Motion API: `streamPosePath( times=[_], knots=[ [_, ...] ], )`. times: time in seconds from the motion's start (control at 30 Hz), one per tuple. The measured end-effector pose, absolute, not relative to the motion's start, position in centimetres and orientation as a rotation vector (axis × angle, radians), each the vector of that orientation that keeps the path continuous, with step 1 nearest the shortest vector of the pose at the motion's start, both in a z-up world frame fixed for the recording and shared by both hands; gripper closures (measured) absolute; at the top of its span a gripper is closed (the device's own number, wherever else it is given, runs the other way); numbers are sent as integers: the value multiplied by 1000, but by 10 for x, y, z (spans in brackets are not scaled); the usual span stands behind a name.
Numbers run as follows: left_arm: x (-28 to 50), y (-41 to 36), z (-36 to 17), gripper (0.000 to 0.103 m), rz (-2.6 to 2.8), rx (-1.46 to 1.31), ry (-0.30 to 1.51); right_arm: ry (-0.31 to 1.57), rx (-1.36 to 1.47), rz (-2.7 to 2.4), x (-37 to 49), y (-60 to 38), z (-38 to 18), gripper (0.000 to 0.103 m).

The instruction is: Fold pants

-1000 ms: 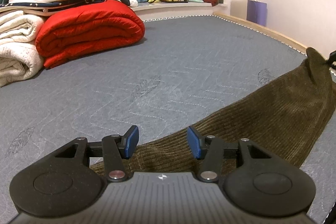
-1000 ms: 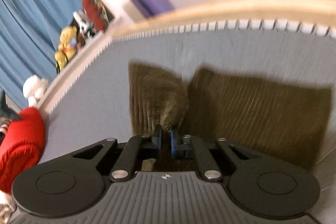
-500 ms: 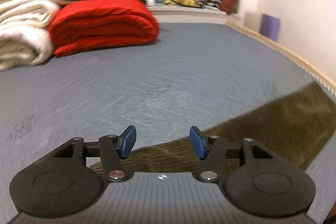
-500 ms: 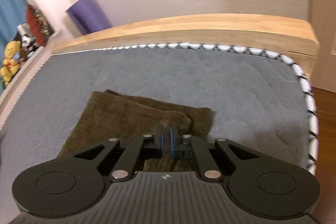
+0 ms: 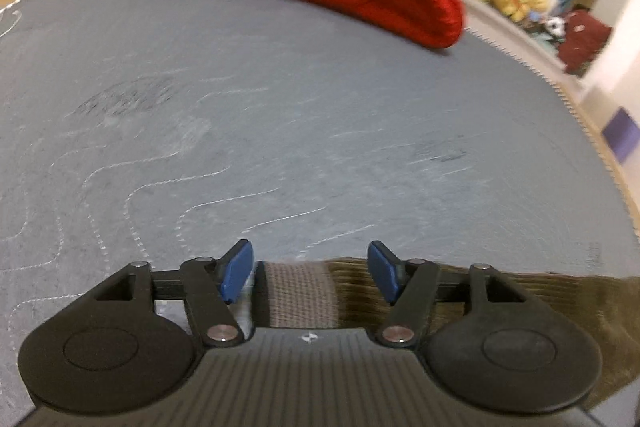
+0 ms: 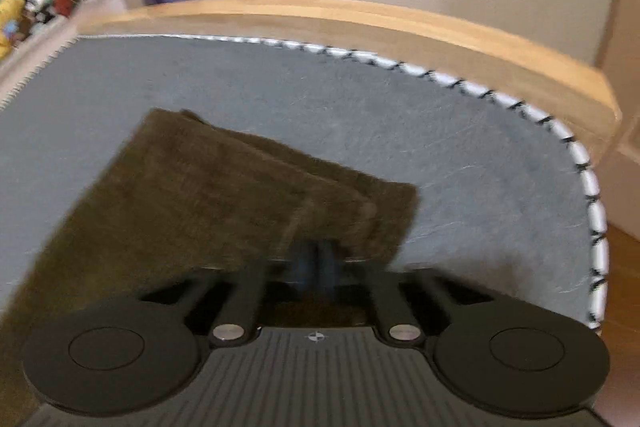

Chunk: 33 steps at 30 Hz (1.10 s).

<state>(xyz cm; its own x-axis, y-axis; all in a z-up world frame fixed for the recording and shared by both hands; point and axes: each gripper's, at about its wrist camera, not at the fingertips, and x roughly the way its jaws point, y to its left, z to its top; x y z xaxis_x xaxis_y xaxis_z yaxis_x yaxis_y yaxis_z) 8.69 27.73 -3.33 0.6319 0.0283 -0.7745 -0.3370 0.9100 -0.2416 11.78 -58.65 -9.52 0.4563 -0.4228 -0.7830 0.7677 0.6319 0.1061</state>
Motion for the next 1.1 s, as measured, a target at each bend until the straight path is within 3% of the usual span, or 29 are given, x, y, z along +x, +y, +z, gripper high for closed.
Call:
streamPosePath(
  times=[0.03,0.17,0.23,0.27,0.37,0.5,0.6,0.7,0.8,0.9,1.0,1.1],
  knots=[
    [88,281,-36,24,235,-389,873,793,505,-766,113,-590,-95,103],
    [97,301,-60,24,215,-553,942,798,462,-753,116,-586,-96,103],
    [98,306,-69,37,179,-611,968,798,456,-743,117,-586,-95,103],
    [96,305,-65,50,181,-574,959,795,460,-744,116,-587,-95,103],
    [82,286,-29,58,152,-422,861,789,479,-750,114,-588,-93,103],
    [67,276,-20,57,226,-379,870,784,468,-756,114,-583,-90,102],
    [69,260,-25,50,285,-243,920,782,457,-764,115,-581,-91,102],
    [56,235,5,49,296,-45,758,763,472,-759,114,-581,-88,93],
    [41,209,21,49,103,18,678,719,476,-742,110,-581,-81,78],
    [36,182,10,49,-196,33,771,666,472,-752,103,-584,-74,66],
    [34,146,-37,42,-366,223,1037,628,531,-772,92,-597,-71,63],
    [20,122,-48,39,-371,439,1006,594,634,-789,78,-616,-73,58]
  ],
)
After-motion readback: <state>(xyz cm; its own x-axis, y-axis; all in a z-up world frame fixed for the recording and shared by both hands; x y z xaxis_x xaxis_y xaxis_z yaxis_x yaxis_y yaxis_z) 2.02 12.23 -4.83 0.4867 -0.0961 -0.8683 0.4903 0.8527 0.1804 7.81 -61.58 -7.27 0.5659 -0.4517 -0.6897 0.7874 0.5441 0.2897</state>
